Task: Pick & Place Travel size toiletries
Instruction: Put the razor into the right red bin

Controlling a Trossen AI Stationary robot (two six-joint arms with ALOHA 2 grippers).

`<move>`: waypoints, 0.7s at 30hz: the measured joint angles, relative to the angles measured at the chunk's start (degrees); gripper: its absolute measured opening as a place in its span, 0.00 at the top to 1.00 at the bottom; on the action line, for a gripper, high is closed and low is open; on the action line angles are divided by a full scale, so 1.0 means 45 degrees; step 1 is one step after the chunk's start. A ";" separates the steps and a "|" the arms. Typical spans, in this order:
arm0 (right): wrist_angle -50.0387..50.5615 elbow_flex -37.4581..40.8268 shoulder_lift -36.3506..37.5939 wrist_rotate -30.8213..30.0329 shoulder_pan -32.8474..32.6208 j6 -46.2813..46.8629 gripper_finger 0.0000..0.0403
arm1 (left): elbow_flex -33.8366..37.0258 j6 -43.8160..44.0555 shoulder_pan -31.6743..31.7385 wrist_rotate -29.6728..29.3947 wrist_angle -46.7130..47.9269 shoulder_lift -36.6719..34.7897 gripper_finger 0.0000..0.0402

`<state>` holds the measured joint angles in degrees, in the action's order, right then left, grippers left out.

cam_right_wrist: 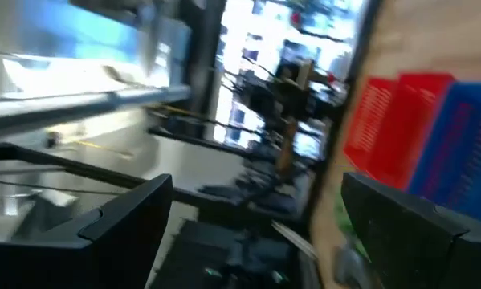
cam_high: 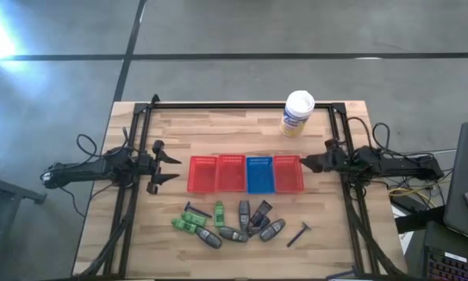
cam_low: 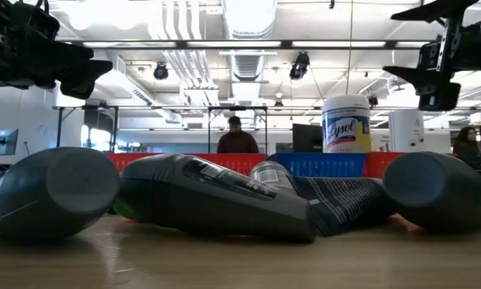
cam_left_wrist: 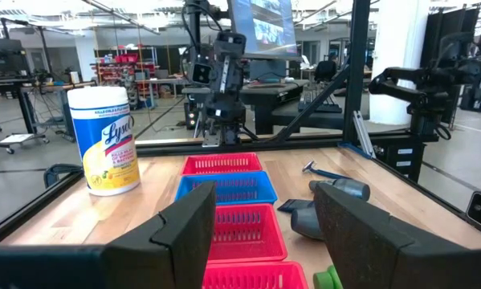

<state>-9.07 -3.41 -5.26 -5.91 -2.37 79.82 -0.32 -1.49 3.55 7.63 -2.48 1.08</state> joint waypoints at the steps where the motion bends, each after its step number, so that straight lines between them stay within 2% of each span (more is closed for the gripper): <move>1: 0.0499 -0.0306 -0.0353 0.0073 -0.0128 0.0073 0.11 | 0.0000 0.0000 -0.0002 0.0001 0.0000 0.0000 0.46; 4: 0.2353 -0.1531 -0.1796 0.0696 -0.0572 0.0129 0.12 | 0.0002 0.0000 -0.0003 0.0001 0.0000 -0.0002 0.46; 9: 0.6188 -0.4034 -0.4757 0.2496 -0.1281 -0.0326 0.17 | 0.0002 -0.0002 0.0000 -0.0001 0.0000 0.0000 0.46; 15: 0.9576 -0.6603 -0.8613 0.5284 -0.2166 -0.3705 0.19 | 0.0005 -0.0002 -0.0005 0.0001 0.0000 0.0000 0.46; 19: 1.1481 -0.7841 -1.1003 0.5425 -0.2360 -0.5800 0.19 | 0.0001 -0.0001 -0.0001 0.0001 0.0000 0.0000 0.46; 21: 1.2409 -0.8442 -1.2093 0.5419 -0.2355 -0.6132 0.20 | 0.0002 0.0002 -0.0002 -0.0001 0.0000 -0.0002 0.46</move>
<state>46.77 -41.40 -59.68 18.48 -12.97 52.23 -0.31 -1.48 3.54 7.63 -2.48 1.07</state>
